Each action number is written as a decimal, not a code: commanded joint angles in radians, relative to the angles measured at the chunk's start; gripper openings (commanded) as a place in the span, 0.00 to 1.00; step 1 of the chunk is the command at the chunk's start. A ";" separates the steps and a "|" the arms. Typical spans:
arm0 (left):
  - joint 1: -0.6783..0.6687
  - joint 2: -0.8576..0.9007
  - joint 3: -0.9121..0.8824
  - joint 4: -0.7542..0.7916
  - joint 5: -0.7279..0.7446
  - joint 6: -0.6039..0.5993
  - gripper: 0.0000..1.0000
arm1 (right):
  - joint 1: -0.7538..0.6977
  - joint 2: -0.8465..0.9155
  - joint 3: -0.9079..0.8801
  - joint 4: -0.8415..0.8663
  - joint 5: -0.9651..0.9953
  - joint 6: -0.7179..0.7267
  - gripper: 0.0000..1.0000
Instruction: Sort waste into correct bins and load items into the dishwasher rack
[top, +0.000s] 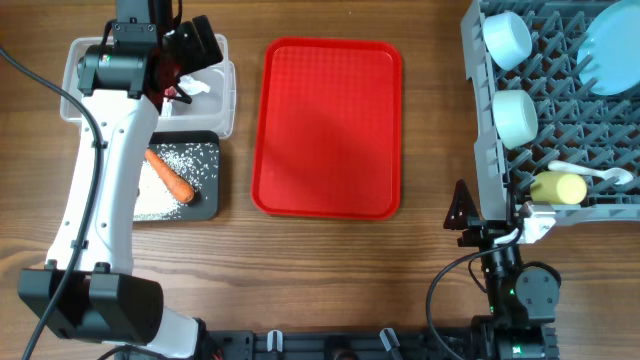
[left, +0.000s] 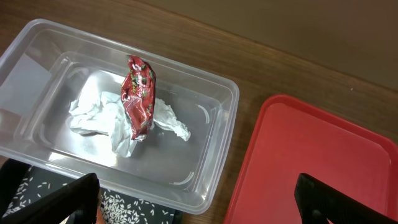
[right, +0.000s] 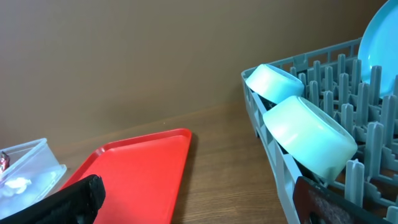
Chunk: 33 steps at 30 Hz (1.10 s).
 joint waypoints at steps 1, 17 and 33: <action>0.002 0.008 0.000 0.002 0.005 0.002 1.00 | 0.008 -0.016 -0.013 0.006 0.021 0.019 1.00; 0.002 0.008 0.000 0.002 0.005 0.002 1.00 | 0.008 -0.016 -0.013 0.006 0.021 0.019 1.00; -0.017 -0.035 -0.014 -0.079 -0.011 0.002 1.00 | 0.008 -0.016 -0.013 0.006 0.021 0.019 1.00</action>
